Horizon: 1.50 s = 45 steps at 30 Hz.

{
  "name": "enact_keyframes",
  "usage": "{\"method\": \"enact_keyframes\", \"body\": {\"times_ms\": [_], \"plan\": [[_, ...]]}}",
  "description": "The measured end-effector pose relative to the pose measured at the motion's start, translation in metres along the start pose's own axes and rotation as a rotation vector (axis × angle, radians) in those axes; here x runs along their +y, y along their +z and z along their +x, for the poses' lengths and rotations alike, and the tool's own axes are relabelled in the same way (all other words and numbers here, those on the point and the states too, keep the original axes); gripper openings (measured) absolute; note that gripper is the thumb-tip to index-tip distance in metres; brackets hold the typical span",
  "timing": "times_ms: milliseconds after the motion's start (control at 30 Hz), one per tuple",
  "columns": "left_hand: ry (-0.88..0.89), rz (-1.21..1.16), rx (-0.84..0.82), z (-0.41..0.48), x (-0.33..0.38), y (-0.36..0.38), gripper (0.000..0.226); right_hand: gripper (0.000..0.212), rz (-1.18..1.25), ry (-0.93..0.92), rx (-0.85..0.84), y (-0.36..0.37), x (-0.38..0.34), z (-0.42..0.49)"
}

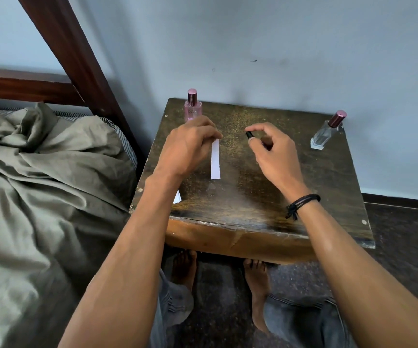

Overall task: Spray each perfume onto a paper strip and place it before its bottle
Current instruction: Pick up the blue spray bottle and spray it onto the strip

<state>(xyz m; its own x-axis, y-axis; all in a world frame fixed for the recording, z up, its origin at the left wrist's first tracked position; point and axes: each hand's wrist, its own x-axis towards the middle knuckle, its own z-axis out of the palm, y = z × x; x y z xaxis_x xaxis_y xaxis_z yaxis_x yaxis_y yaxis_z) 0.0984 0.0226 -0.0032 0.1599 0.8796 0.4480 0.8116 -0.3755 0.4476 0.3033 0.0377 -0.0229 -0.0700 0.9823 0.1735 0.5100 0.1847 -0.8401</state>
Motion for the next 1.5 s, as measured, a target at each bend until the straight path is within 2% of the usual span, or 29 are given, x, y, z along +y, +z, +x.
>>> {"method": "enact_keyframes", "body": {"times_ms": [300,667,933,1267,1400,1500], "plan": [[-0.038,0.051,0.016,0.011,-0.001,0.016,0.014,0.022,-0.028,0.027,0.007,-0.006,0.002,0.004],[-0.015,-0.003,-0.161,0.032,-0.002,0.037,0.014,0.022,-0.059,0.027,0.008,-0.012,0.003,0.012],[-0.060,0.025,-0.247,0.049,-0.003,0.056,0.017,0.021,-0.074,0.044,0.015,-0.015,0.008,0.018],[-0.169,-0.073,-0.189,0.058,-0.007,0.053,0.013,0.021,-0.080,0.056,0.013,-0.019,0.012,0.018],[-0.210,-0.072,-0.334,0.058,-0.012,0.044,0.011,0.024,-0.068,0.071,-0.011,-0.021,0.012,0.018],[-0.216,-0.055,-0.444,0.056,-0.016,0.044,0.013,0.026,0.115,0.129,-0.026,-0.021,0.011,0.020]]}}
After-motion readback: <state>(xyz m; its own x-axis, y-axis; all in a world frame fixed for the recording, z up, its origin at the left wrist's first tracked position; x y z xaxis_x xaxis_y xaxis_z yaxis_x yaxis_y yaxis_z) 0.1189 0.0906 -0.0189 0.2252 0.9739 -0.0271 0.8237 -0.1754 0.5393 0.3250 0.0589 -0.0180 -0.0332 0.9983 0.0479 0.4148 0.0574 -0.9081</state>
